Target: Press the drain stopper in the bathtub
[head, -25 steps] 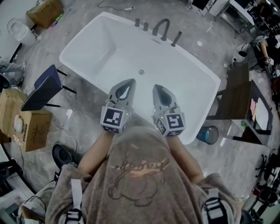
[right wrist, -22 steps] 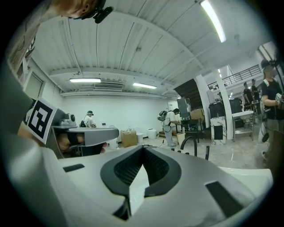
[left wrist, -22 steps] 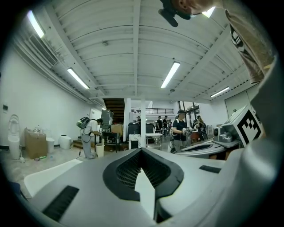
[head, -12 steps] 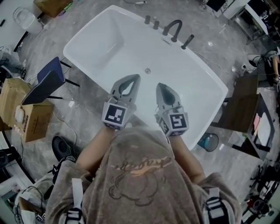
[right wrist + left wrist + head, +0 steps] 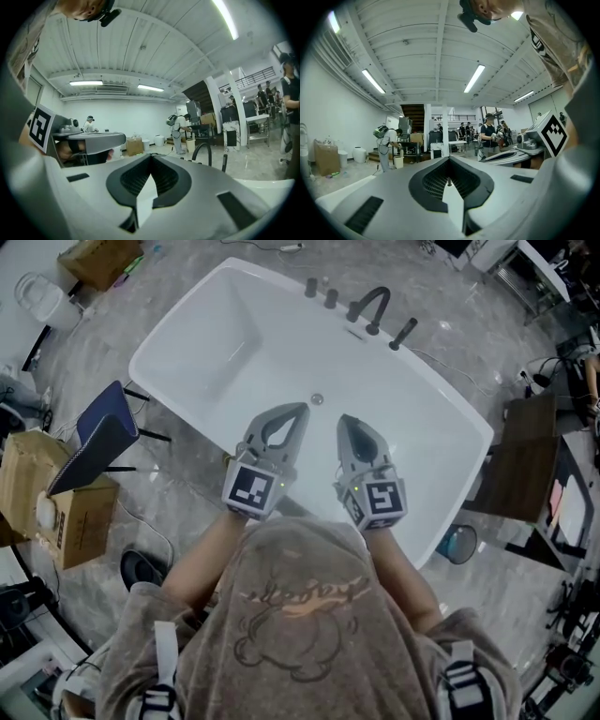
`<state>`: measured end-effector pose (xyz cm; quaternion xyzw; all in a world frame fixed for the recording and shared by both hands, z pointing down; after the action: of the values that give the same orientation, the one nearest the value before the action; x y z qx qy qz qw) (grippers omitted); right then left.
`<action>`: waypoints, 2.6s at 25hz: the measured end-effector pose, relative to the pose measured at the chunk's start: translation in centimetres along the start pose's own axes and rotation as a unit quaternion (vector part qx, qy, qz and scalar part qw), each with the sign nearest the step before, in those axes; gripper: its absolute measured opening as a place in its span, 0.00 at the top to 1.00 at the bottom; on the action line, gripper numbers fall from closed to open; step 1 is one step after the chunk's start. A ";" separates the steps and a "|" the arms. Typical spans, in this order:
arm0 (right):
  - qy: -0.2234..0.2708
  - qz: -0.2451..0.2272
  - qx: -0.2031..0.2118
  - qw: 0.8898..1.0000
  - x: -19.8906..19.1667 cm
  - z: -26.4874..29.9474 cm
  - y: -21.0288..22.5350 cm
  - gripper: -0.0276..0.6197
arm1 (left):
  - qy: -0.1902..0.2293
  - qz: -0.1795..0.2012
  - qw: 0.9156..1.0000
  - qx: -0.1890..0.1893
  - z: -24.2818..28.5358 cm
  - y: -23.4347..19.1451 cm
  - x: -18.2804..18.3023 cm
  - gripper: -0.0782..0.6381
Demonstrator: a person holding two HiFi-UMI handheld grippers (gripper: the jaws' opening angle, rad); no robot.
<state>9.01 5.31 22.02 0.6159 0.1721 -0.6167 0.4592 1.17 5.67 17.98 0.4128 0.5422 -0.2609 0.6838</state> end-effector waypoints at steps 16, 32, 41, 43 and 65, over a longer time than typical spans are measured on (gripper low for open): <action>0.016 0.021 -0.061 0.998 -1.7 7.0 1.8 0.96 | 0.008 0.003 0.997 -0.078 4.6 -4.7 -5.3 0.88; 0.026 0.039 -0.132 0.990 -4.4 12.8 4.9 0.96 | 0.032 0.003 0.985 -0.171 9.6 -7.8 -10.4 0.88; 0.042 0.058 -0.172 0.983 -7.4 15.9 7.3 0.96 | 0.033 -0.019 0.978 -0.207 12.0 -8.2 -15.4 0.88; 0.044 0.060 -0.178 0.981 -8.3 16.8 7.8 0.96 | 0.034 -0.017 0.977 -0.209 12.6 -8.4 -16.7 0.88; 0.026 0.040 -0.169 0.984 -20.1 24.1 16.5 0.96 | 0.063 -0.015 0.972 -0.224 18.8 -6.7 -30.8 0.88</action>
<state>3.75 -14.85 50.68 0.5514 0.2614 -0.5437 0.5762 -2.83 -16.63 46.92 0.2566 0.6351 -0.1164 0.7192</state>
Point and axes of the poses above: the fingertips, and each gripper's own axes: z forward along the fingers, y to its right, x out of its top, the point moved 1 cm from there along -z, backward along the fingers, and after that the axes turned 14 degrees about z, right-handed, at the moved point
